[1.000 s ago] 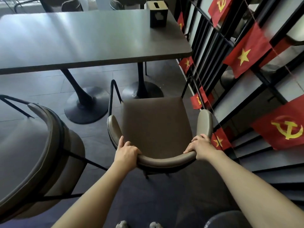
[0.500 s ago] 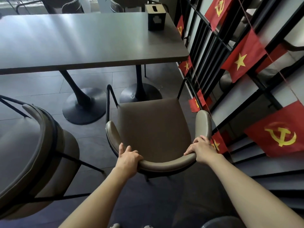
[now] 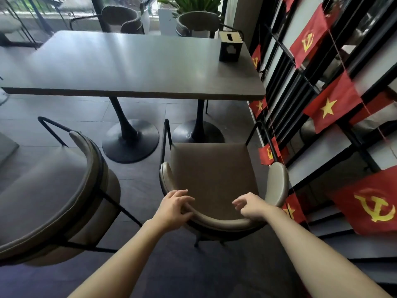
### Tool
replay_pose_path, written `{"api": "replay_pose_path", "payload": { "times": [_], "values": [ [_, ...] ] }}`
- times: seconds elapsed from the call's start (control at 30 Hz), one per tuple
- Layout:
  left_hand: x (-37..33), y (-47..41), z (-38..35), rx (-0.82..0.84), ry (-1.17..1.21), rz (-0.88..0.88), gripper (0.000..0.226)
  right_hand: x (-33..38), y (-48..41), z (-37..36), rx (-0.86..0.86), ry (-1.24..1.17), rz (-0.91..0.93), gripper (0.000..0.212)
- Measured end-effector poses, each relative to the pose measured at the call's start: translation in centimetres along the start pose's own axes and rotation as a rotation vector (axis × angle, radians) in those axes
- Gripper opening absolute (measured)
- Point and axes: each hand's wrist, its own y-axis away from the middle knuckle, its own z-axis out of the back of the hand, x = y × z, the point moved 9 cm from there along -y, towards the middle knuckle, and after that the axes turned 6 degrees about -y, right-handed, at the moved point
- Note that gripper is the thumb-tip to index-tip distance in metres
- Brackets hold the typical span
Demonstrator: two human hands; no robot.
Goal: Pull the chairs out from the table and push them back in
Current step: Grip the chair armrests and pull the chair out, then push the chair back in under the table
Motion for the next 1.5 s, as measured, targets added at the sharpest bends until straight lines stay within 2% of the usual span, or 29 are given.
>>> {"api": "replay_pose_path", "payload": {
  "times": [0.13, 0.33, 0.5, 0.6, 0.77, 0.87, 0.93, 1.07, 1.23, 1.5],
  "values": [
    [3.6, 2.5, 5.2, -0.151, 0.199, 0.171, 0.044, 8.3, 0.3, -1.1, -0.061, -0.041, 0.139, 0.047],
    [13.0, 10.1, 11.5, -0.331, 0.252, 0.399, 0.046, 22.5, 2.0, -7.6, 0.009, 0.052, 0.33, 0.047],
    [23.5, 18.0, 13.1, -0.33, 0.189, 0.561, 0.059, 32.1, 2.5, -16.0, 0.06, 0.111, 0.446, 0.055],
    [29.8, 21.5, 12.8, -0.254, 0.108, 0.645, 0.068, 36.8, 2.8, -20.6, 0.049, 0.177, 0.505, 0.064],
    [36.3, 23.9, 11.3, -0.047, -0.044, 0.626, 0.079, 42.3, 1.2, -25.9, -0.016, 0.453, 0.567, 0.082],
    [37.6, 23.8, 9.6, 0.122, -0.18, 0.558, 0.074, 44.3, 0.0, -28.1, -0.045, 0.724, 0.571, 0.085],
    [37.6, 23.2, 9.1, 0.173, -0.276, 0.508, 0.065, 45.0, -1.2, -28.7, -0.035, 0.814, 0.536, 0.08],
    [37.6, 21.0, 8.9, 0.214, -0.309, 0.497, 0.042, 45.8, -3.7, -28.9, -0.006, 0.962, 0.499, 0.065],
    [38.6, 19.6, 8.7, 0.209, -0.282, 0.528, 0.046, 45.7, -6.9, -28.9, -0.02, 1.104, 0.507, 0.051],
    [39.1, 18.9, 8.3, 0.208, -0.395, 0.379, 0.051, 47.2, -6.6, -28.9, -0.071, 1.151, 0.683, 0.032]
  ]
}}
